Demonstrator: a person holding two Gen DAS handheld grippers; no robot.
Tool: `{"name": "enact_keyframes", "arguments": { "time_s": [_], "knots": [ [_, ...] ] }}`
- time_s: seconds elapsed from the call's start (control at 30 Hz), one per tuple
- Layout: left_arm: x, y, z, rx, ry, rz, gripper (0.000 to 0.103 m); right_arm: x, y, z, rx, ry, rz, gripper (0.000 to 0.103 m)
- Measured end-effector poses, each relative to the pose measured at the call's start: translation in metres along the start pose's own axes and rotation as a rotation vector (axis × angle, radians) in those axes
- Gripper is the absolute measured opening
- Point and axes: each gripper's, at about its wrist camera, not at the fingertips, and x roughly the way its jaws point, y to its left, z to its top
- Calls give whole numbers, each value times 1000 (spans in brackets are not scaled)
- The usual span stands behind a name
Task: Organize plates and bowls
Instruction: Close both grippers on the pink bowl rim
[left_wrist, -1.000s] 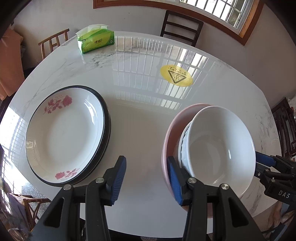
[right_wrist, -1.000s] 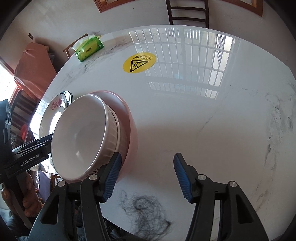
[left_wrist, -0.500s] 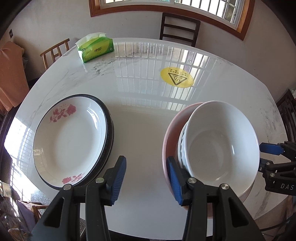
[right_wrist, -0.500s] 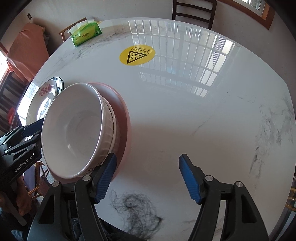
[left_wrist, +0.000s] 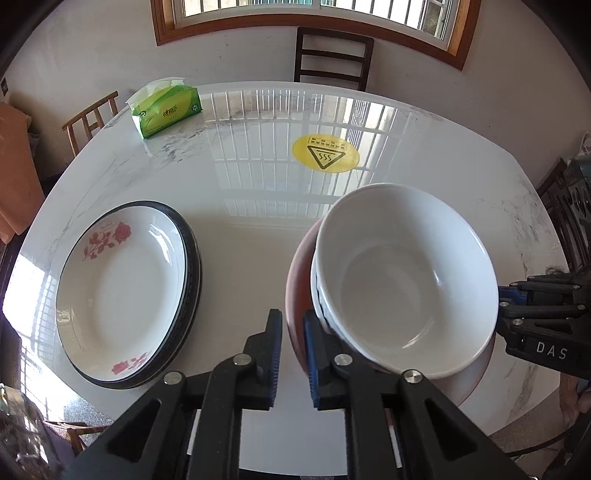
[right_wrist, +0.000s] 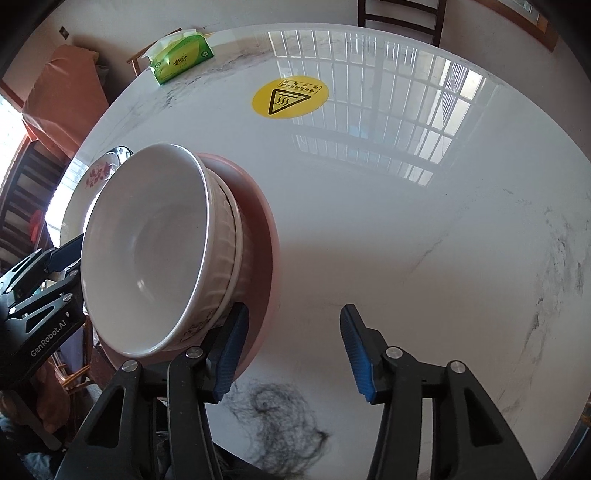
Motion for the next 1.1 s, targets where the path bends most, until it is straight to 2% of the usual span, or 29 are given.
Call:
{"name": "enact_keyframes", "arguments": {
  "time_s": [0.07,0.13,0.33,0.47,0.57,0.67,0.77,0.83,0.93,1.1],
  "knots": [
    [0,-1,-1,-3,-11,0,9,-1,5,0,-8,-8,24,22],
    [1,7,0,-39,-2,-51,9,-1,11,-1,-14,-11,30,16],
    [3,11,2,-50,21,-83,8,-2,7,-3,10,-35,66,17],
    [7,23,4,-112,53,-164,8,-1,7,-5,5,-44,65,17],
    [8,22,6,-106,63,-170,8,-3,5,-7,9,-52,80,17],
    [7,18,7,-89,68,-160,8,-4,11,-9,-29,-58,43,17],
    [12,25,9,-155,83,-186,8,-5,15,-10,-60,-66,14,18],
    [13,30,9,-193,90,-206,8,-6,13,-9,-47,-69,27,19],
    [12,28,9,-158,85,-193,7,-7,10,-10,-41,-79,41,19],
    [12,36,5,-201,76,-230,7,-7,1,-13,13,-97,114,19]
  ]
}}
